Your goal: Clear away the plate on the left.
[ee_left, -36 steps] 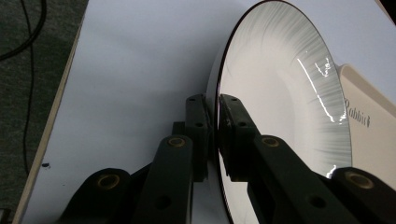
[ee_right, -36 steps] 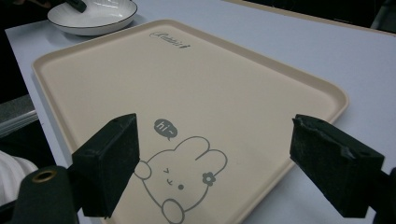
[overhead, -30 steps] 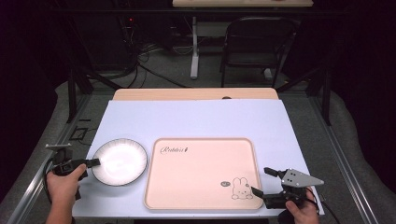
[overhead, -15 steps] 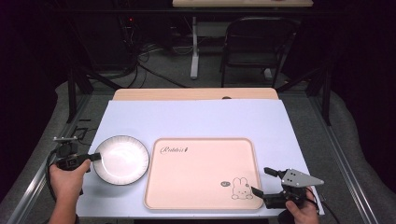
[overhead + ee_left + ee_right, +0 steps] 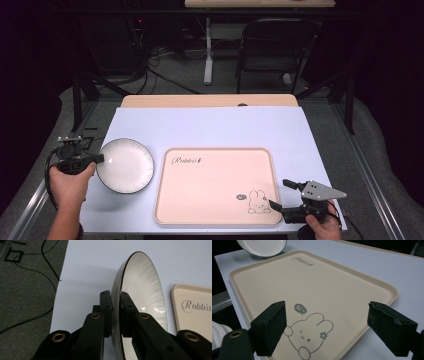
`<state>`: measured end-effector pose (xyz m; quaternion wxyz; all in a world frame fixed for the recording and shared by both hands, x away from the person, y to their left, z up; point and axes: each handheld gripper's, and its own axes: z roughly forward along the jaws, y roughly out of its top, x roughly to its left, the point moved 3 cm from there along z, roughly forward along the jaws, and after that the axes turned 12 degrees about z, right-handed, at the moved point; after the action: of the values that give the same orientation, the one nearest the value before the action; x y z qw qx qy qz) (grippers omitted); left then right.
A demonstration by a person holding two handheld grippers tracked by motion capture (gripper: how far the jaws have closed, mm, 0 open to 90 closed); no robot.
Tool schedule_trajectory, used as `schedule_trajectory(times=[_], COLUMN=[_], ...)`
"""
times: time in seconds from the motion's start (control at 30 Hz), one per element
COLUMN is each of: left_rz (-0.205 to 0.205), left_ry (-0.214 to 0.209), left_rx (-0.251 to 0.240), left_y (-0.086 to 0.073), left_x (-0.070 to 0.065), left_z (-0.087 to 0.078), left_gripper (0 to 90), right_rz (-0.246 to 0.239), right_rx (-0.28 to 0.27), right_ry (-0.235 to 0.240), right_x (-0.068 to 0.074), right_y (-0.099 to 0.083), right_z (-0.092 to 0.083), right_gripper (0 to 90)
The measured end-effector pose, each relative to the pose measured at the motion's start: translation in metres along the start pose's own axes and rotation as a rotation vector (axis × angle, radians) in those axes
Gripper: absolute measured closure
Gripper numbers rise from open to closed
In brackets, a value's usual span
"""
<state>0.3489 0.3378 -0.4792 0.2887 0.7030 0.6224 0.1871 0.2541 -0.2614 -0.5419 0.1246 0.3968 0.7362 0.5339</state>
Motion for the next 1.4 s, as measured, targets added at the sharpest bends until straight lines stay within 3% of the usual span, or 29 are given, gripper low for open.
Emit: schedule_trajectory(times=[0.3, 0.77, 1.23, 1.4], left_rz=[0.008, 0.058, 0.111, 0.145], left_ry=[0.001, -0.035, -0.123, -0.175], left_rx=[-0.019, -0.038, -0.052, -0.051], left_y=[0.007, 0.023, 0.046, 0.055], left_x=[-0.002, -0.024, -0.07, -0.096], left_z=[-0.01, -0.016, 0.001, 0.013], left_gripper=[82.8, 82.4, 82.0, 81.9], right_rz=[0.002, -0.001, -0.003, -0.003], right_rx=[0.001, -0.001, -0.001, -0.001], right_ry=[-0.001, 0.0, 0.001, 0.001], right_x=[0.0, 0.0, 0.0, 0.0], right_y=[0.0, 0.0, 0.0, 0.0], right_z=[0.0, 0.0, 0.0, 0.0], right_gripper=[15.2, 15.2, 15.2, 15.2])
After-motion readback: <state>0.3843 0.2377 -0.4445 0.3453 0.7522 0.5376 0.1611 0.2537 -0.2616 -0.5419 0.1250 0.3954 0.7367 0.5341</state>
